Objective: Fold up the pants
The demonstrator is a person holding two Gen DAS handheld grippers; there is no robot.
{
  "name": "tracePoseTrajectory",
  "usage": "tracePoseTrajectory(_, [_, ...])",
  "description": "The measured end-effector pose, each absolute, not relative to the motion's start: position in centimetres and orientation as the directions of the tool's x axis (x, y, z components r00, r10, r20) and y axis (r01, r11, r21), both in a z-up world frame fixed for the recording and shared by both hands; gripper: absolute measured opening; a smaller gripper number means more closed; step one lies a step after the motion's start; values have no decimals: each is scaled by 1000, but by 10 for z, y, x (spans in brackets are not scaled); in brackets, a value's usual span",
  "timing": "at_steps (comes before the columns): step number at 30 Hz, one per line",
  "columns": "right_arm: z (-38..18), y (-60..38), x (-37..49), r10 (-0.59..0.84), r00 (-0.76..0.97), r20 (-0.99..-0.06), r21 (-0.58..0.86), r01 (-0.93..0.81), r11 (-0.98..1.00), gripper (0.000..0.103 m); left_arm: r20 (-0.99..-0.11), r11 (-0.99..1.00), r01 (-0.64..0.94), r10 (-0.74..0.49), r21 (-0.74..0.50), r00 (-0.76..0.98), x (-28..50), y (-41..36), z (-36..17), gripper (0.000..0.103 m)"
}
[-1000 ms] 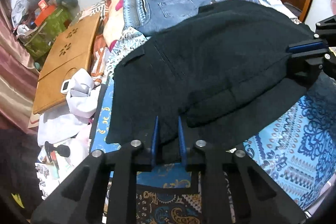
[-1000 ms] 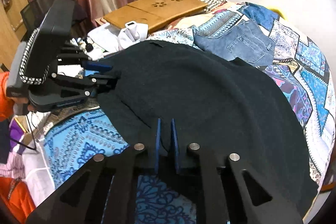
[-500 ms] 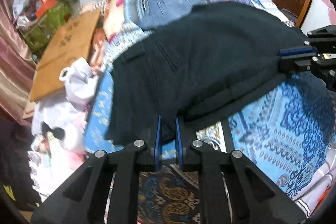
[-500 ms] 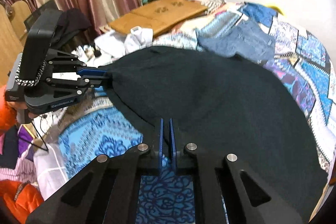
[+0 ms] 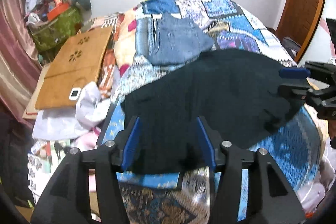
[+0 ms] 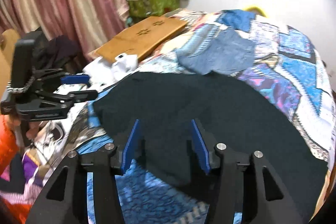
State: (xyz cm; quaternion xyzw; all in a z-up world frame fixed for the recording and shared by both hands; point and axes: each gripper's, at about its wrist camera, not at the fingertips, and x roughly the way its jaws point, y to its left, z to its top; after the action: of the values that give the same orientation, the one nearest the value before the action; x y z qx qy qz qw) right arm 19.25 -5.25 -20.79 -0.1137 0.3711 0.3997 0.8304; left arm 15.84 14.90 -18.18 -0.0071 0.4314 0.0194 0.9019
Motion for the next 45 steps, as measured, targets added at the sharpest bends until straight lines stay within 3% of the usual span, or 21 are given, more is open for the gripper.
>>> tracePoseTrajectory(3, [-213, -56, 204, 538, 442, -718, 81, -715, 695, 47, -778, 999, -47, 20, -13, 629, 176, 145, -186, 64])
tracePoseTrajectory(10, [-250, -63, 216, 438, 413, -799, 53, -677, 734, 47, -859, 999, -44, 25, 3, 511, 197, 128, -236, 65])
tracePoseTrajectory(13, [-256, -73, 207, 441, 424, -791, 52, -671, 739, 55, -869, 999, -46, 41, 22, 494, 184, 124, -253, 67])
tracePoseTrajectory(19, [-256, -91, 197, 467, 415, -781, 102, -652, 751, 59, -865, 998, -60, 28, -2, 500, 159, 132, -252, 70])
tracePoseTrajectory(28, [-247, -130, 191, 499, 419, -759, 179, -602, 778, 59, -863, 996, -39, 90, 82, 497, 162, 125, -226, 72])
tracePoseTrajectory(31, [-238, -158, 194, 487, 472, -735, 188, -548, 815, 59, -846, 997, -19, 73, 74, 528, 173, 117, -210, 82])
tracePoseTrajectory(35, [-229, -204, 202, 451, 538, -712, 204, -455, 867, 59, -827, 998, 12, 44, 61, 561, 197, 99, -195, 88])
tracePoseTrajectory(45, [-240, -331, 234, 275, 619, -735, 191, -200, 961, 59, -869, 994, 103, -25, 30, 494, 287, 28, -215, 89])
